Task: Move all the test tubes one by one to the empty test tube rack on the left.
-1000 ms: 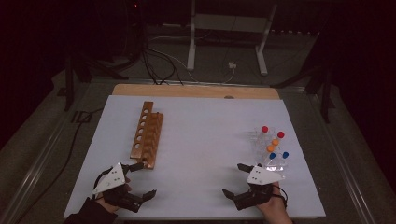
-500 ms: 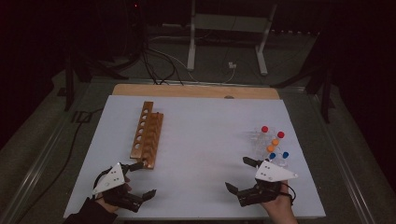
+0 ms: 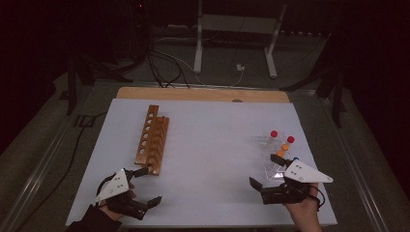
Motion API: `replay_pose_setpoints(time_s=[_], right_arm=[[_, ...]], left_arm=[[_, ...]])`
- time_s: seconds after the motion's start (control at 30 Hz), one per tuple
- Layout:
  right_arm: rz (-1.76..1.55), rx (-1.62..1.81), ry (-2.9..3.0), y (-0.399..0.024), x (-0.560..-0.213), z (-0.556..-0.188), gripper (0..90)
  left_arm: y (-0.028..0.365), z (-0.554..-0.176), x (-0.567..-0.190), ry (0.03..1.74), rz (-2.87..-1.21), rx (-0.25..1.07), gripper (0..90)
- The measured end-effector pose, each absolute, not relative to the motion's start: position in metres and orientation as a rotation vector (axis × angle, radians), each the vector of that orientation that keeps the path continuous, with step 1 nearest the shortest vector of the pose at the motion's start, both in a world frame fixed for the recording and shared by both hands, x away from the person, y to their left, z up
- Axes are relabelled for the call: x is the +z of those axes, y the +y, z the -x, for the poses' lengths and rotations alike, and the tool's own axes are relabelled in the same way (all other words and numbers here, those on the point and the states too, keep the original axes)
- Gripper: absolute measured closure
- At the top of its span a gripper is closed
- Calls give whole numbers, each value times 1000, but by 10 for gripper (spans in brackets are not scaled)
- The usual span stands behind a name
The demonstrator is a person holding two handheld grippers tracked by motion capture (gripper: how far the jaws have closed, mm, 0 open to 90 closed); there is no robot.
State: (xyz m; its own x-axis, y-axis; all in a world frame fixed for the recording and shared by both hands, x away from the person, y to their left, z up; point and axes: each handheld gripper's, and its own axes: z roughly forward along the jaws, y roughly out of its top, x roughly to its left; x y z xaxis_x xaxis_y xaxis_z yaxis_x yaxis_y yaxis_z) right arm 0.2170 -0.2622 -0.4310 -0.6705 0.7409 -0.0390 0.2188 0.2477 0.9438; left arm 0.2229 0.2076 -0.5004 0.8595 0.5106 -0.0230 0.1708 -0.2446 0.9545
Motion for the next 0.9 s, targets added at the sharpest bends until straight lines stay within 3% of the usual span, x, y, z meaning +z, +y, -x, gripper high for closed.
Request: replay_pose_setpoints(time_s=[0.47,0.9], right_arm=[[-1143,1367,1829,-319,-433,-223,0],[-1314,1285,1799,-348,-446,-226,0]], left_arm=[[208,-224,-500,515,-1812,342,6],[208,-223,-500,506,-1806,339,6]])
